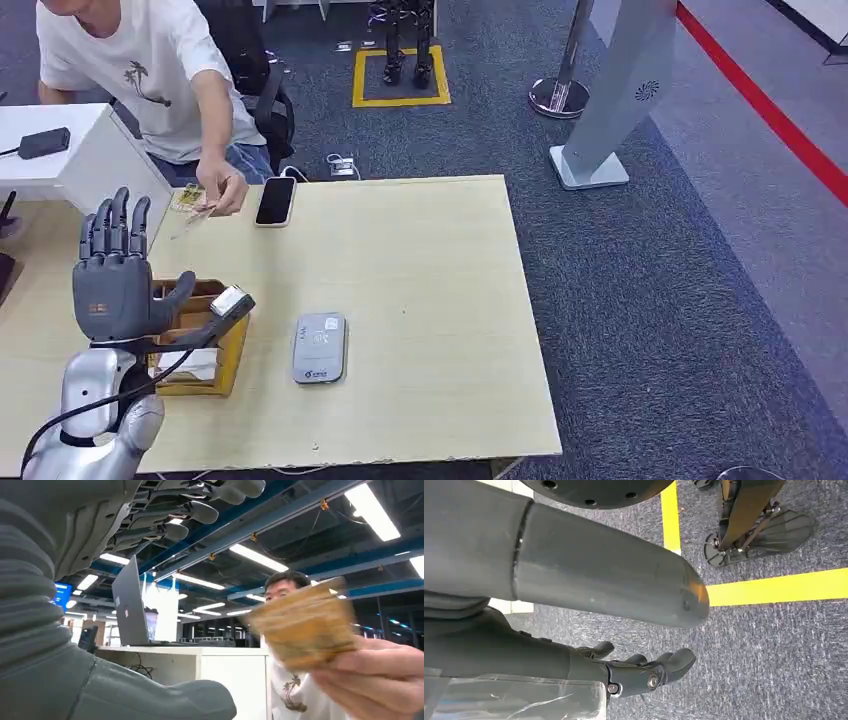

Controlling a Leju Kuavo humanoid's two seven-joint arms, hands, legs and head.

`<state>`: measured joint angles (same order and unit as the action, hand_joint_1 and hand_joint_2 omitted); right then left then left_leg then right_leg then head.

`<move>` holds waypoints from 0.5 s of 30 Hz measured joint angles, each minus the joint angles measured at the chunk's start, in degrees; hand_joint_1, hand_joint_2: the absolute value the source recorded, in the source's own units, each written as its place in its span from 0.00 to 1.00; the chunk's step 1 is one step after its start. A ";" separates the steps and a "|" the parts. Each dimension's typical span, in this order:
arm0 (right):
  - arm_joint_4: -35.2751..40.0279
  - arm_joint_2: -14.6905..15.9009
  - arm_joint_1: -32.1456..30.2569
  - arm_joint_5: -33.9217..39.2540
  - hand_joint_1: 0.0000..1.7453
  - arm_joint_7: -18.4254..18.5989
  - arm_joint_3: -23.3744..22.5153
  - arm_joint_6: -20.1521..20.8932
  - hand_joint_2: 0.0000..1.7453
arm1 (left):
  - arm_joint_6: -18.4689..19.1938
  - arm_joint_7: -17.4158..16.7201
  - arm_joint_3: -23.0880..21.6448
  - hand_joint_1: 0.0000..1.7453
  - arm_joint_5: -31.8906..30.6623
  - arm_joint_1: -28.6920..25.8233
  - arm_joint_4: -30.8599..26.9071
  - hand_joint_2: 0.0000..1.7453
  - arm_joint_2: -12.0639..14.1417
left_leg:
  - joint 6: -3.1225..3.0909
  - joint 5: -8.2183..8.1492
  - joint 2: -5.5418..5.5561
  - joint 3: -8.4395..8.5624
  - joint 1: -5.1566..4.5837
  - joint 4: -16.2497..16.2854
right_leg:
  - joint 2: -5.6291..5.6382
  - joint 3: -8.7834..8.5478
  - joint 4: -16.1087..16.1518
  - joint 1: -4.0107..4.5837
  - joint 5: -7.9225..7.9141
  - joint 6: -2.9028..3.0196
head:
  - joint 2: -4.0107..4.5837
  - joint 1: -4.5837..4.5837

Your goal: Pass the card to the sensor for recognition and then transmit it.

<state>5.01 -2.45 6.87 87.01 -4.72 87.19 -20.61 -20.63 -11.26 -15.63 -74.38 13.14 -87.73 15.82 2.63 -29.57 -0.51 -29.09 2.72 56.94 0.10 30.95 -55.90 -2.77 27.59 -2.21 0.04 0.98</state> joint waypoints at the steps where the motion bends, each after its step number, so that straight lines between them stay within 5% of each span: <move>1: 0.00 0.00 0.00 0.00 0.00 0.00 0.00 -0.05 0.00 | -0.02 0.00 0.00 0.00 0.00 -0.11 -0.05 1.00 0.00 | 0.00 0.00 0.00 0.00 0.00 0.00 | 0.00 0.00 0.00 0.00 0.00 0.00 | 0.00 0.02; 15: 0.00 0.00 0.00 0.00 0.00 0.18 -0.07 -0.13 0.00 | 0.48 -0.11 0.00 0.00 -0.46 0.04 -0.20 1.00 0.54 | 0.00 0.00 0.00 0.00 0.00 0.00 | 0.00 0.00 0.00 0.00 0.00 0.00 | 0.00 0.00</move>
<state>5.01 -2.45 6.87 87.01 -4.55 87.12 -20.74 -20.15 -11.37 -15.63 -74.84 13.19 -87.93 16.37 2.63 -29.57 -0.51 -29.09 2.72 56.94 0.09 30.95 -55.90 -2.77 27.59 -2.21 0.04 0.98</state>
